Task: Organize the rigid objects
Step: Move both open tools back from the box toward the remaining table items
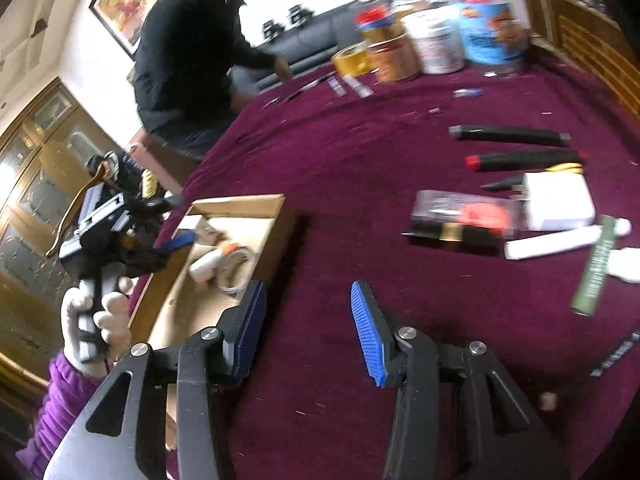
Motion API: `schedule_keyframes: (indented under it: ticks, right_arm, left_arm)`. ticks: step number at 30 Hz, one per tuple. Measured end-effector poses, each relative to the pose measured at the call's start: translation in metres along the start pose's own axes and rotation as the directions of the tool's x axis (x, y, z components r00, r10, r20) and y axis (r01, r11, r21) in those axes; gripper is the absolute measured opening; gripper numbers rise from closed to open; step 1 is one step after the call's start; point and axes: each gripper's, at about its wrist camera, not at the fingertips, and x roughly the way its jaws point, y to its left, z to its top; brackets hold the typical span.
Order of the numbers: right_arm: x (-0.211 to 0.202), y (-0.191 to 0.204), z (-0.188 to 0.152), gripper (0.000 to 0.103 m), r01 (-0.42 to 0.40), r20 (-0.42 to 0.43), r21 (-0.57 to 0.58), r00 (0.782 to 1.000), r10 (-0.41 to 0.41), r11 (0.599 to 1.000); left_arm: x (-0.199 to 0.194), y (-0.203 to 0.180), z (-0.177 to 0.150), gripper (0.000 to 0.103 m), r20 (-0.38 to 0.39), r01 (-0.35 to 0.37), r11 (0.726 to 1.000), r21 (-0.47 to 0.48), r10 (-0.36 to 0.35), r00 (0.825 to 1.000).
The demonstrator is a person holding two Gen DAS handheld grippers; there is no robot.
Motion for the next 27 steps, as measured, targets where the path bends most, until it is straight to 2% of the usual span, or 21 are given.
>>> schedule_keyframes:
  ticks: [4,7,9,11,13,16,19,21,24,25,26,27]
  right_arm:
    - [-0.025,-0.033,-0.003,0.043,0.063,0.045,0.039,0.997,-0.065,0.997]
    - [-0.038,-0.056,-0.008,0.043,0.09,0.063,0.086,0.993,-0.096,0.992]
    - [-0.042,-0.068,-0.013,0.043,0.104,0.064,0.11,0.992,-0.111,0.988]
    - [-0.043,-0.076,-0.019,0.043,0.116,0.059,0.125,0.991,-0.124,0.985]
    - [-0.041,-0.081,-0.027,0.043,0.121,0.05,0.137,0.99,-0.129,0.983]
    - [-0.044,-0.082,-0.037,0.043,0.118,0.05,0.143,0.991,-0.126,0.983]
    - [-0.062,-0.087,-0.038,0.043,0.142,0.092,0.125,0.984,-0.154,0.982]
    - [-0.075,-0.088,-0.034,0.043,0.179,0.136,0.111,0.972,-0.194,0.977]
    - [-0.102,-0.086,-0.03,0.044,0.27,0.238,0.076,0.93,-0.28,0.96]
    - [-0.109,-0.085,-0.029,0.056,0.315,0.275,0.062,0.907,-0.319,0.947]
    - [-0.115,-0.084,-0.029,0.081,0.364,0.311,0.057,0.878,-0.363,0.93]
    - [-0.119,-0.087,-0.028,0.091,0.408,0.34,0.07,0.848,-0.406,0.91]
  left_arm:
    - [-0.008,-0.015,0.01,0.066,0.045,-0.046,0.998,0.052,0.044,0.998]
    - [-0.017,-0.03,0.016,0.066,0.087,-0.035,0.995,0.098,0.026,0.996]
    - [-0.014,-0.042,0.021,0.067,0.113,-0.082,0.986,0.147,0.066,0.991]
    - [-0.002,-0.047,0.028,0.067,0.107,-0.125,0.976,0.179,0.107,0.988]
    - [0.008,-0.041,0.033,0.066,0.091,-0.155,0.976,0.154,0.142,0.986]
    - [0.014,-0.029,0.028,0.066,0.084,-0.161,0.982,0.103,0.153,0.985]
    - [0.0,-0.041,0.007,0.066,0.117,-0.142,0.979,0.144,0.125,0.985]
    - [-0.012,-0.067,-0.016,0.067,0.158,-0.176,0.957,0.23,0.141,0.977]
    - [-0.019,-0.108,-0.057,0.079,0.19,-0.219,0.906,0.362,0.159,0.969]
    - [-0.016,-0.124,-0.074,0.079,0.191,-0.23,0.88,0.417,0.162,0.968]
    - [-0.013,-0.137,-0.086,0.079,0.184,-0.231,0.858,0.459,0.163,0.969]
    - [-0.006,-0.148,-0.097,0.08,0.171,-0.229,0.839,0.494,0.164,0.972]
